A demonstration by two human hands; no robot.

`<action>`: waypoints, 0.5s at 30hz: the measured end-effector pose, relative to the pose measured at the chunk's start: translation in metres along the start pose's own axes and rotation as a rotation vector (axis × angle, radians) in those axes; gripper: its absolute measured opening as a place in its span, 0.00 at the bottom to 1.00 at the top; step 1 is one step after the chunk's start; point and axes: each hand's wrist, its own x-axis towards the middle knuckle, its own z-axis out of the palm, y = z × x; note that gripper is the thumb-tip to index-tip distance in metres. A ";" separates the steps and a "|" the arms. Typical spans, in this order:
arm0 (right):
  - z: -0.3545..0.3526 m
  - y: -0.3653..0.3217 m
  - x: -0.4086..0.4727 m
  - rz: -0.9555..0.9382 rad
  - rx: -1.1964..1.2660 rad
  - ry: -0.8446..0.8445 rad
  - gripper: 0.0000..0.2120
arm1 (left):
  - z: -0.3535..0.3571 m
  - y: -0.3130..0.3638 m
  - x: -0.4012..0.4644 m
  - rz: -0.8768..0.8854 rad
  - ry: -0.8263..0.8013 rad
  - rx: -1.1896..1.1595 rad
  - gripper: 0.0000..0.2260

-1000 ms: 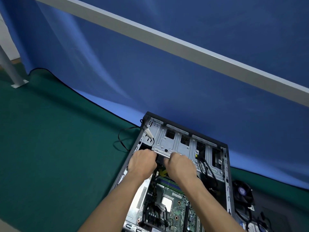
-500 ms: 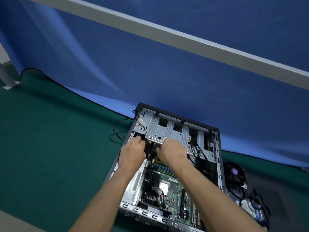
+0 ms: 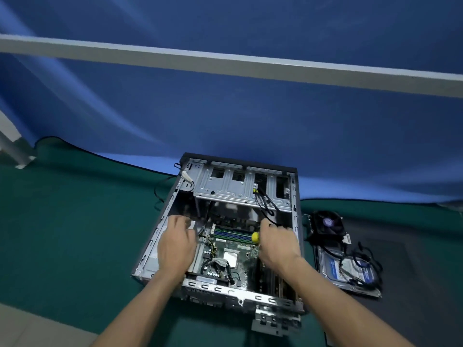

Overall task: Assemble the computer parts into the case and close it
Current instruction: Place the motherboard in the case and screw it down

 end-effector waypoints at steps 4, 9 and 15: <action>0.001 0.041 -0.027 0.148 0.349 0.105 0.09 | 0.005 0.029 -0.022 -0.029 -0.050 -0.001 0.08; 0.015 0.090 -0.060 0.383 0.720 0.106 0.14 | 0.028 0.078 -0.049 0.078 -0.132 0.022 0.09; 0.046 0.130 -0.078 0.710 0.945 0.083 0.16 | 0.066 0.155 -0.069 0.258 -0.288 -0.097 0.19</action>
